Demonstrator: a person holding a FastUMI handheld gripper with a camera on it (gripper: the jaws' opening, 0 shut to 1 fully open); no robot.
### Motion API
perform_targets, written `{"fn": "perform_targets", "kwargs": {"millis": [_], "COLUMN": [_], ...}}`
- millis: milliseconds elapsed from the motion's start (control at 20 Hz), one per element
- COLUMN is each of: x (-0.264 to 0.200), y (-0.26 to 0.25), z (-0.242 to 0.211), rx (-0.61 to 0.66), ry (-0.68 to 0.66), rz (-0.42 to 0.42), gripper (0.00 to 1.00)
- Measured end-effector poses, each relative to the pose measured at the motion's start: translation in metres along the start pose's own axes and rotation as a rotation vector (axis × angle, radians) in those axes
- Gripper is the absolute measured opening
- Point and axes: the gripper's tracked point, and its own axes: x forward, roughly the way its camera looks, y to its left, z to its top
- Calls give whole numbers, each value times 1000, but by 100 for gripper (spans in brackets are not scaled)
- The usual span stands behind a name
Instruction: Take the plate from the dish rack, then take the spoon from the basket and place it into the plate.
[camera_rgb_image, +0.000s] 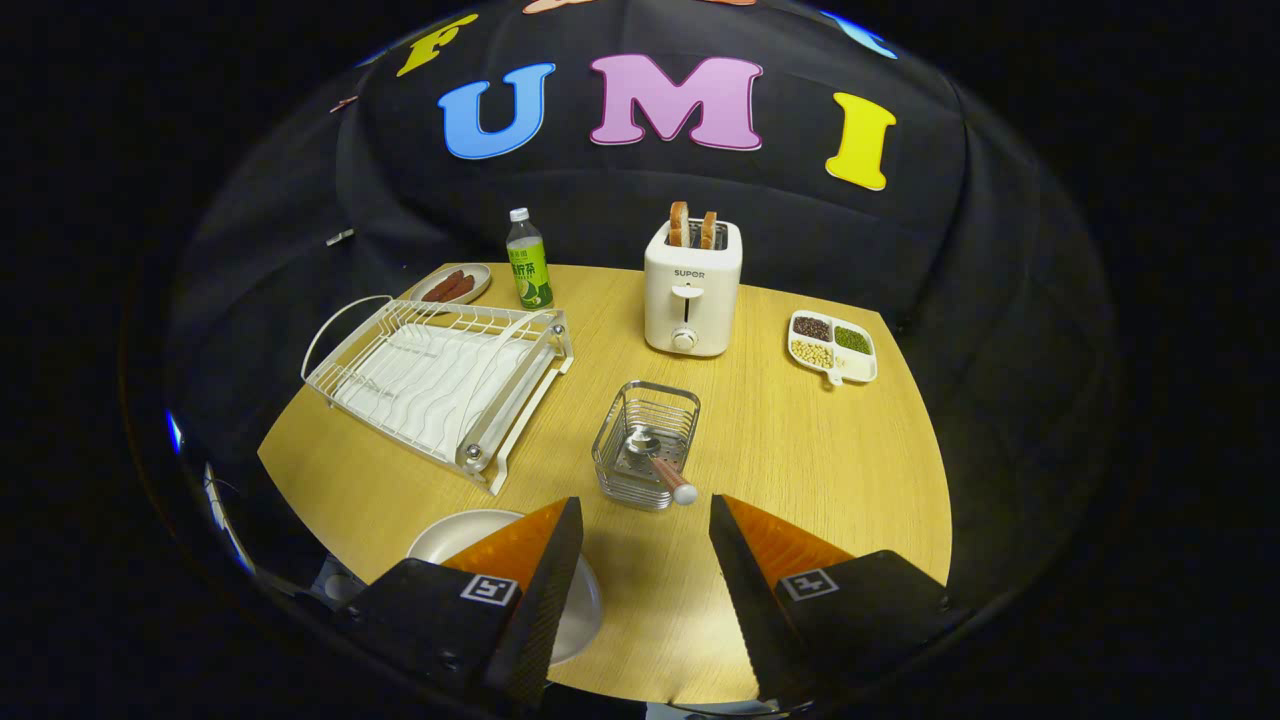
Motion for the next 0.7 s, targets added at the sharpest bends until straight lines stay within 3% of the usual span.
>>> {"fn": "perform_targets", "kwargs": {"millis": [300, 400, 450, 500, 700], "x": [40, 51, 54, 55, 51], "y": [-7, -13, -13, -10, -7], "z": [-2, -8, -11, -12, -2], "rx": [-42, -39, -34, -17, 3], "ry": [37, 64, 78, 85, 63], "rz": [33, 19, 22, 39, 56], "gripper": [72, 51, 30, 21, 11]}}
